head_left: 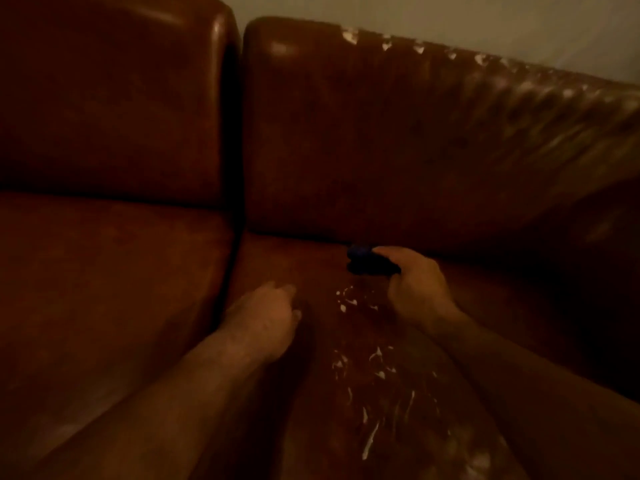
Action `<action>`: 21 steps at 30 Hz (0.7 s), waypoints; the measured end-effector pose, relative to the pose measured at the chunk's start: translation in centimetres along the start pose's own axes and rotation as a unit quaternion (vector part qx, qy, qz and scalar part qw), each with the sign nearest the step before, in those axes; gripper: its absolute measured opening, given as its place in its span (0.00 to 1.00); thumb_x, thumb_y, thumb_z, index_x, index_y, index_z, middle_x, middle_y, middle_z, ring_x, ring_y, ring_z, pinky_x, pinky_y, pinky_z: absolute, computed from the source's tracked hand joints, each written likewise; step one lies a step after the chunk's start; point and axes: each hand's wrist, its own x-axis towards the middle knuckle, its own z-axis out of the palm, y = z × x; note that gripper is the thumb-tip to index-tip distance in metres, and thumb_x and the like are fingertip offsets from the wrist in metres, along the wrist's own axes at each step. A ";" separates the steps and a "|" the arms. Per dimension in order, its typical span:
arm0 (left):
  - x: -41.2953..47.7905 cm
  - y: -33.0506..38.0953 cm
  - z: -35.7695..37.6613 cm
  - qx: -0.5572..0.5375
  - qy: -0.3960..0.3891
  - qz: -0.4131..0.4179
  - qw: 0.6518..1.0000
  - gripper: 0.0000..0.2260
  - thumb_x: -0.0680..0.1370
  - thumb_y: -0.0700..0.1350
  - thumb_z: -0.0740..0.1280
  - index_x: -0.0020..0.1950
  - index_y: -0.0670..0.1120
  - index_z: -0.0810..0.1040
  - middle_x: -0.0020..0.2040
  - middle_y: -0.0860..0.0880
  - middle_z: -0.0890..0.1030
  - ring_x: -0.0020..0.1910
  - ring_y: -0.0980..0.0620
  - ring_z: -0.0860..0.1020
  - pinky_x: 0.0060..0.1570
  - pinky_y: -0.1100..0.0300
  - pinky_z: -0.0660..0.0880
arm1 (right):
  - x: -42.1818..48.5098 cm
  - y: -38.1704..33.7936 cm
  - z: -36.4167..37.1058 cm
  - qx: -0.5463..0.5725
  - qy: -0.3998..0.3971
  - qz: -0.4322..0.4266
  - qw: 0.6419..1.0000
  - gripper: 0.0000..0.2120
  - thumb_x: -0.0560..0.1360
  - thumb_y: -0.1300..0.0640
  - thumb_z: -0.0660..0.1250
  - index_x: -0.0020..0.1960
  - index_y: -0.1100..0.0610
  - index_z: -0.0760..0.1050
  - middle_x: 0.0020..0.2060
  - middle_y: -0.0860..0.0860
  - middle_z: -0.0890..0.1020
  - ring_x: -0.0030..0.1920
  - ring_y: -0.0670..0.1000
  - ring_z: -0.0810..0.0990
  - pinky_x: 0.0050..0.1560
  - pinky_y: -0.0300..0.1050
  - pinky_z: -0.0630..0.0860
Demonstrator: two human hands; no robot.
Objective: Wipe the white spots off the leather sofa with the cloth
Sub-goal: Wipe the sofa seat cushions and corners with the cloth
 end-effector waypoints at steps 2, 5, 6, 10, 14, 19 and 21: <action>1.1 0.0 1.5 0.019 -0.014 -0.026 0.999 0.20 0.80 0.53 0.59 0.71 0.51 0.66 0.71 0.46 0.65 0.66 0.43 0.69 0.62 0.49 0.73 | 1.9 1.0 1.1 -0.025 -0.012 -0.022 0.999 0.25 0.74 0.71 0.57 0.66 0.52 0.73 0.65 0.52 0.74 0.63 0.55 0.74 0.62 0.46 0.70; 2.5 -0.1 2.9 0.033 -0.021 -0.061 0.997 0.23 0.80 0.54 0.59 0.74 0.52 0.61 0.74 0.46 0.61 0.71 0.42 0.64 0.66 0.48 0.69 | 4.0 1.5 3.6 -0.052 -0.052 -0.038 0.997 0.25 0.74 0.70 0.58 0.66 0.50 0.73 0.64 0.53 0.76 0.61 0.58 0.75 0.64 0.54 0.71; 2.9 -0.2 3.6 0.033 -0.023 -0.068 0.997 0.24 0.80 0.54 0.60 0.75 0.53 0.60 0.74 0.47 0.61 0.71 0.42 0.63 0.66 0.48 0.69 | 4.3 1.8 4.6 -0.074 -0.075 -0.035 0.994 0.25 0.74 0.69 0.58 0.66 0.48 0.73 0.64 0.52 0.75 0.61 0.58 0.75 0.63 0.55 0.72; 3.3 -0.3 6.0 0.051 -0.023 -0.070 0.996 0.26 0.80 0.52 0.60 0.76 0.53 0.57 0.75 0.47 0.59 0.72 0.41 0.62 0.66 0.47 0.69 | 3.5 2.3 6.5 -0.134 -0.155 -0.050 0.978 0.26 0.76 0.67 0.57 0.68 0.45 0.69 0.66 0.52 0.73 0.62 0.58 0.74 0.60 0.53 0.72; 3.4 0.3 6.2 0.048 -0.023 -0.084 0.995 0.28 0.80 0.49 0.61 0.77 0.52 0.52 0.78 0.47 0.52 0.75 0.43 0.56 0.71 0.49 0.64 | 1.9 2.8 7.0 -0.178 -0.254 -0.057 0.949 0.34 0.73 0.69 0.59 0.72 0.42 0.61 0.74 0.46 0.63 0.70 0.54 0.66 0.66 0.51 0.68; 3.2 0.5 5.2 0.035 -0.031 -0.099 0.994 0.25 0.80 0.50 0.62 0.76 0.52 0.59 0.75 0.48 0.60 0.71 0.43 0.64 0.66 0.50 0.69 | -1.4 2.5 5.5 -0.139 -0.279 -0.112 0.943 0.28 0.73 0.68 0.58 0.67 0.43 0.70 0.70 0.46 0.69 0.67 0.54 0.70 0.65 0.52 0.70; 2.6 1.4 4.7 0.032 -0.003 -0.107 0.994 0.22 0.80 0.50 0.62 0.73 0.51 0.64 0.70 0.48 0.66 0.67 0.44 0.68 0.62 0.51 0.72 | -1.3 2.8 3.6 -0.115 -0.268 -0.120 0.949 0.26 0.73 0.68 0.58 0.64 0.44 0.73 0.66 0.46 0.73 0.63 0.54 0.72 0.62 0.52 0.73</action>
